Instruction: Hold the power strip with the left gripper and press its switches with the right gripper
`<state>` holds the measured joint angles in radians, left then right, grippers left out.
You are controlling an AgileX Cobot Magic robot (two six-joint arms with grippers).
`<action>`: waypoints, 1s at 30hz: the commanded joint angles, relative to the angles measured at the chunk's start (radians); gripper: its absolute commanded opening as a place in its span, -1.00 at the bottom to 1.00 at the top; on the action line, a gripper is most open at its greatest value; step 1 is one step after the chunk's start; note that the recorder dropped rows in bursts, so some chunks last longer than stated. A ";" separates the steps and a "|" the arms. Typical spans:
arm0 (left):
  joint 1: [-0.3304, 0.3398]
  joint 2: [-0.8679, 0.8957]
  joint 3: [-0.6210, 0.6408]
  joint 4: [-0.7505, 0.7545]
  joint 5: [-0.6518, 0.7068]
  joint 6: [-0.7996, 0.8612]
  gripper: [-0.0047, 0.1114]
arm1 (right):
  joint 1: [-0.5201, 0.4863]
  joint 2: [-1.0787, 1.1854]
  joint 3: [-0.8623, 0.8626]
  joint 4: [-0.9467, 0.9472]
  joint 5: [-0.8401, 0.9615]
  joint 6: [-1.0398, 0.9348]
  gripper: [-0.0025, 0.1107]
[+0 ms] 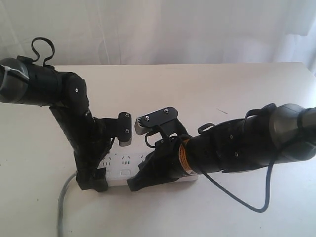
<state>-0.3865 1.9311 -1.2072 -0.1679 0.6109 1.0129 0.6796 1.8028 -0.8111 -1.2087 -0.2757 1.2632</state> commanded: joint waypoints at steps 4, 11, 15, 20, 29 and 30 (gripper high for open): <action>0.004 0.031 0.020 -0.002 0.093 0.014 -0.92 | 0.000 0.051 -0.008 0.005 0.010 -0.011 -0.96; 0.004 0.031 0.020 -0.002 0.091 0.018 -0.92 | 0.000 0.051 -0.017 0.003 0.130 -0.011 -0.96; 0.004 0.031 0.020 -0.002 0.091 0.020 -0.92 | 0.000 0.051 -0.015 0.002 0.141 -0.011 -0.96; 0.004 0.035 0.020 -0.002 0.093 0.020 -0.92 | 0.000 0.020 -0.015 0.002 0.178 -0.011 -0.96; 0.004 0.035 0.020 -0.008 0.097 0.023 -0.92 | 0.000 -0.032 -0.013 0.004 0.105 -0.006 -0.96; 0.004 0.035 0.020 -0.010 0.099 0.026 -0.92 | 0.000 -0.032 -0.013 0.006 0.080 -0.006 -0.96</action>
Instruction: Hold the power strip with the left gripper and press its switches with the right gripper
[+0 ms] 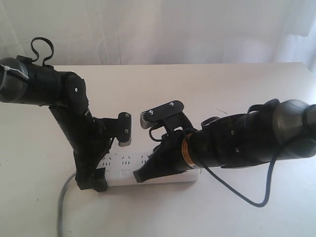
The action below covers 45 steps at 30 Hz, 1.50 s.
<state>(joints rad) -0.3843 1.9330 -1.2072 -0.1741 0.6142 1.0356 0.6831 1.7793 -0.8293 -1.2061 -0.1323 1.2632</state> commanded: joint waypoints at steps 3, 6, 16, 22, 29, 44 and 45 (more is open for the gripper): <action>0.002 0.033 0.020 -0.016 0.103 0.010 -0.92 | -0.004 -0.008 0.005 0.006 -0.091 -0.004 -0.96; 0.002 0.033 0.020 -0.025 0.109 0.015 -0.92 | -0.004 0.001 0.005 0.008 -0.091 -0.004 -0.96; 0.002 0.033 0.020 -0.025 0.113 0.019 -0.92 | -0.004 0.061 0.003 0.027 -0.095 -0.010 -0.96; 0.002 0.033 0.020 -0.025 0.113 0.025 -0.92 | -0.004 0.059 0.003 0.027 -0.106 -0.010 -0.96; 0.002 0.033 0.020 -0.025 0.113 0.027 -0.92 | 0.005 0.070 0.024 0.021 -0.114 -0.002 -0.96; 0.002 0.033 0.020 -0.025 0.115 0.026 -0.92 | 0.044 0.096 0.059 0.028 0.042 -0.004 -0.96; 0.002 0.033 0.020 -0.025 0.115 0.026 -0.92 | 0.044 0.096 0.059 0.028 0.074 -0.004 -0.96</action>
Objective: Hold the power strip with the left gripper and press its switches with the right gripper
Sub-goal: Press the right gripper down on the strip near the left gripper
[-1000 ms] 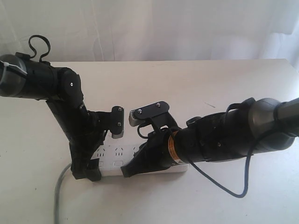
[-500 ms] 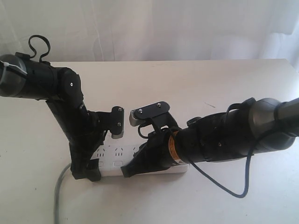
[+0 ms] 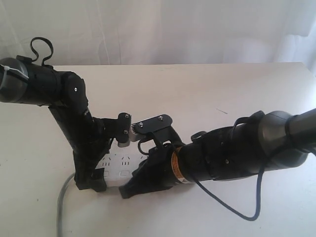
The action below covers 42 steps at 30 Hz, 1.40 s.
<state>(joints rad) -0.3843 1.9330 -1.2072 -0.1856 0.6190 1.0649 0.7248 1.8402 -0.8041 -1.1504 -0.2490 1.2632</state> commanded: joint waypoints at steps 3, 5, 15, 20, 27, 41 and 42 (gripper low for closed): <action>0.002 0.033 0.020 -0.014 0.111 -0.003 -0.92 | 0.003 0.035 0.033 -0.030 0.222 -0.004 -0.96; 0.002 0.033 0.020 -0.014 0.109 -0.003 -0.92 | 0.003 0.035 0.033 -0.031 0.173 -0.004 -0.96; 0.002 0.033 0.020 -0.017 0.145 0.009 -0.92 | 0.003 -0.075 0.004 0.000 -0.108 -0.004 -0.96; 0.002 0.033 0.020 -0.017 0.166 0.032 -0.92 | 0.003 -0.155 0.002 -0.003 0.007 -0.004 -0.96; 0.002 0.033 0.020 -0.039 0.182 0.034 -0.92 | 0.003 -0.119 0.002 -0.005 0.058 -0.004 -0.96; 0.002 0.033 0.020 -0.042 0.174 0.034 -0.92 | 0.003 -0.014 0.000 -0.005 0.002 -0.011 -0.96; 0.002 0.033 0.020 -0.042 0.171 0.034 -0.92 | 0.003 -0.014 0.000 -0.005 0.007 -0.011 -0.96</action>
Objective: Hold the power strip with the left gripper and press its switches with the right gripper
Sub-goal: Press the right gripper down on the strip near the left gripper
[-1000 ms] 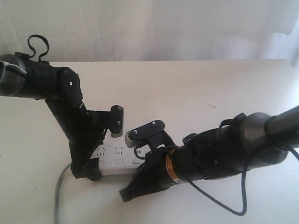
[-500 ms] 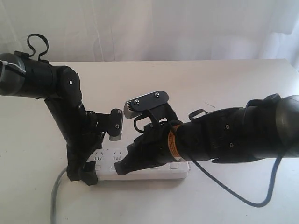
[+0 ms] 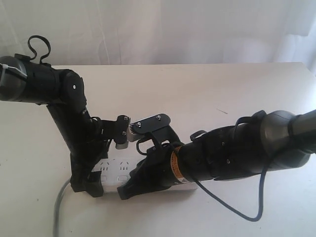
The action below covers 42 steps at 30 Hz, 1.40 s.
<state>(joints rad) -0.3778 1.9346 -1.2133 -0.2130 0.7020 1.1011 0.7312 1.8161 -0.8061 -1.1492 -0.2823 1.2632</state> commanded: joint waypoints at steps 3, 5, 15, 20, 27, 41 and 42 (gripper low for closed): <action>-0.005 0.032 0.026 -0.014 0.079 -0.002 -0.92 | -0.004 0.010 0.000 -0.007 0.056 -0.014 -0.96; -0.005 0.032 0.026 -0.014 0.077 -0.002 -0.92 | -0.004 0.010 0.000 -0.007 0.056 -0.016 -0.96; -0.005 0.032 0.073 0.050 0.030 -0.002 -0.92 | -0.004 -0.015 0.000 0.000 0.011 -0.030 -0.96; -0.005 0.032 0.100 0.062 -0.002 -0.002 -0.92 | -0.004 -0.034 0.000 0.000 0.074 -0.044 -0.96; -0.005 0.032 0.101 0.065 -0.006 -0.002 -0.92 | -0.004 -0.032 0.000 0.010 0.094 -0.048 -0.96; -0.005 0.032 0.101 0.065 -0.019 -0.004 -0.92 | -0.004 0.029 0.000 0.027 0.052 -0.048 -0.96; -0.005 0.032 0.101 0.067 -0.021 -0.004 -0.92 | -0.004 0.029 0.000 0.027 0.054 -0.048 -0.96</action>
<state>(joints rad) -0.3839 1.9169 -1.1533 -0.1770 0.6162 1.1070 0.7292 1.8246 -0.8106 -1.1154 -0.2486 1.2268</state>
